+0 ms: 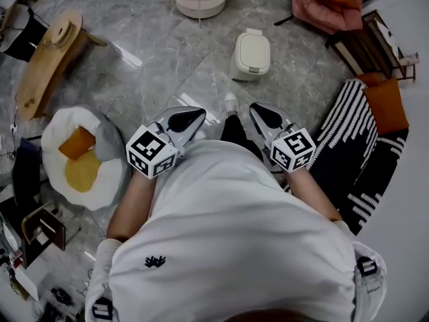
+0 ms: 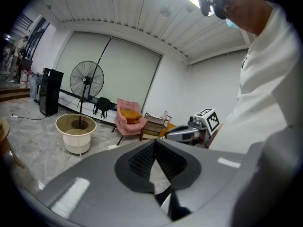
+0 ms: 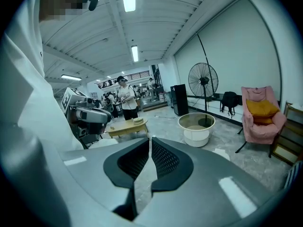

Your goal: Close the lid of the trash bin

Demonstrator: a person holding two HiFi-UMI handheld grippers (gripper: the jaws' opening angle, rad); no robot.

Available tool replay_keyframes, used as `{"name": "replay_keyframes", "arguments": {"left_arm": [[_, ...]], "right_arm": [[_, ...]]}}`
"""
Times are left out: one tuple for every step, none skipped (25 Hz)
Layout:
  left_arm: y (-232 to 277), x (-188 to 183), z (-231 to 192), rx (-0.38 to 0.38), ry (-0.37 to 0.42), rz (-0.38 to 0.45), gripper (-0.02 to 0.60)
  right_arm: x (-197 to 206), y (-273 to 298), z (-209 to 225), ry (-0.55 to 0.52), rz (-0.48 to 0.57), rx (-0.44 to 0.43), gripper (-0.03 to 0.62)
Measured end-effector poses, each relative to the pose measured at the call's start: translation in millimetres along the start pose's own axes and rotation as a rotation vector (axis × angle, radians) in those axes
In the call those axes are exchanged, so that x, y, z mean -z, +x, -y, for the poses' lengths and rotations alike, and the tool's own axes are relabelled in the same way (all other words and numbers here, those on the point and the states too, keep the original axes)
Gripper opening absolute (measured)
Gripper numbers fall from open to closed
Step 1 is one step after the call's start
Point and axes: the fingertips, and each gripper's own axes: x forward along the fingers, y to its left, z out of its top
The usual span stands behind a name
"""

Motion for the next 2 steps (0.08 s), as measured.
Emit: {"name": "replay_keyframes", "arguments": {"left_arm": [[2.5, -0.7, -0.3, 0.000, 0.001, 0.000, 0.055], [5.1, -1.5, -0.7, 0.001, 0.002, 0.000, 0.055]], "right_arm": [[0.1, -0.1, 2.8, 0.001, 0.000, 0.000, 0.021], [0.2, -0.2, 5.5, 0.001, 0.000, 0.000, 0.020]]}}
